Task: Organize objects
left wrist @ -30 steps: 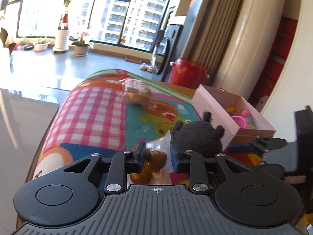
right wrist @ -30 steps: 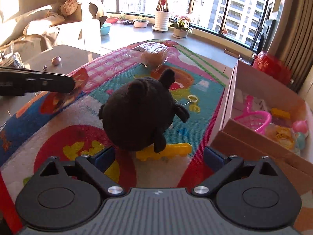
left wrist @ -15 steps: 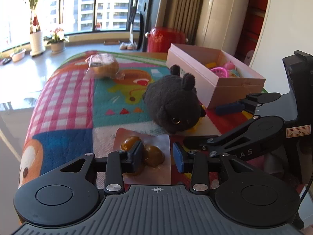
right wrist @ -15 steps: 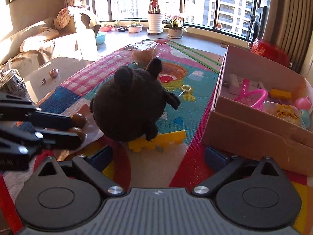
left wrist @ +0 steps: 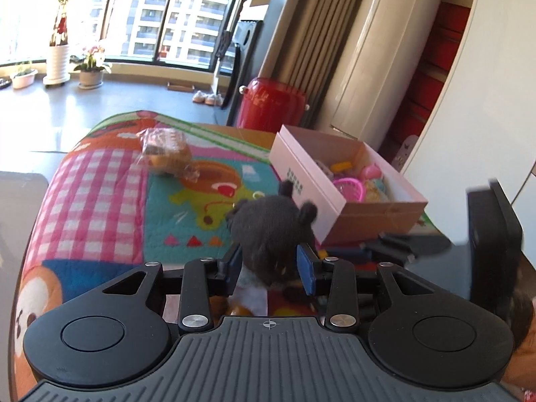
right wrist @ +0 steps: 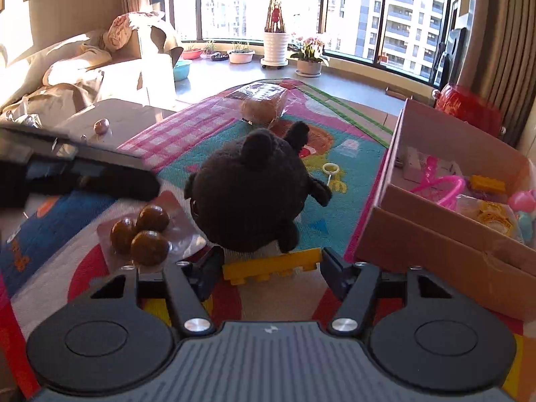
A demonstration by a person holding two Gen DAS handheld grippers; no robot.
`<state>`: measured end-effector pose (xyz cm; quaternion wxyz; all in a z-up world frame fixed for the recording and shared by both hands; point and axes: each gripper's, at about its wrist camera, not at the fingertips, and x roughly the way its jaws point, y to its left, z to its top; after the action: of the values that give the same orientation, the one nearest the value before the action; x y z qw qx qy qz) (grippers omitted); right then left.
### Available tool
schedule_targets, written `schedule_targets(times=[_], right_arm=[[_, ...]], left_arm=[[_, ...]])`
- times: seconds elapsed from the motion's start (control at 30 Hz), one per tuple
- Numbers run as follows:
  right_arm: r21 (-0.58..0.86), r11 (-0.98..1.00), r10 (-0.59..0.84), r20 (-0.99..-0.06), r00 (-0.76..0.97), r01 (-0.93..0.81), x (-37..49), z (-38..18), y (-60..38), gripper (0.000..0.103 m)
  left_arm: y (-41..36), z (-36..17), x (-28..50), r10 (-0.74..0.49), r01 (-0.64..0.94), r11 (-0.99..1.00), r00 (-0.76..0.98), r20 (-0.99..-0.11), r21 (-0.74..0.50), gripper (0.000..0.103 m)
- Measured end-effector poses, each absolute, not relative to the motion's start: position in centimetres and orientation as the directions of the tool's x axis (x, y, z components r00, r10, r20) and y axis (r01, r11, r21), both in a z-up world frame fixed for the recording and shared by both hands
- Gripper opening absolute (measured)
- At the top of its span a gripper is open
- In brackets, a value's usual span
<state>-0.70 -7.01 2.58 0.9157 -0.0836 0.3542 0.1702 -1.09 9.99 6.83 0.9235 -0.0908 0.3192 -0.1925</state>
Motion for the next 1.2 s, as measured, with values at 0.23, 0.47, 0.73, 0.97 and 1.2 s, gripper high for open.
schedule_targets(times=[0.23,0.47,0.73,0.97,1.2], right_arm=[[-0.044,0.970,0.147,-0.679,0.719,-0.241,-3.4,2.8,-12.1,0.064],[0.006,0.999,0.033,-0.681,0.731,-0.040,-4.5,2.5,-19.3,0.069],[0.097,0.995,0.035,-0.660,0.750,0.038,-4.7,2.3,-21.4,0.097],[0.233,0.968,0.083,-0.651,0.755,0.095,-5.0,2.6,-24.2,0.103],[0.220,0.972,0.082,-0.647,0.758,0.082,-5.2,2.7,-23.6,0.103]], left_arm=[[7.4,6.5,0.2,-0.434,0.300,0.901,0.656,-0.617,-0.314,0.039],[2.0,3.7,-2.7,-0.434,0.420,0.883,0.558,-0.708,-0.210,0.039],[-2.8,2.6,-2.8,-0.368,0.495,0.866,0.545,-0.753,-0.065,0.064],[-1.6,7.0,-4.1,-0.386,0.457,0.889,0.703,-0.598,-0.037,0.068],[1.9,6.5,1.3,-0.166,0.198,0.980,0.770,-0.616,-0.016,0.068]])
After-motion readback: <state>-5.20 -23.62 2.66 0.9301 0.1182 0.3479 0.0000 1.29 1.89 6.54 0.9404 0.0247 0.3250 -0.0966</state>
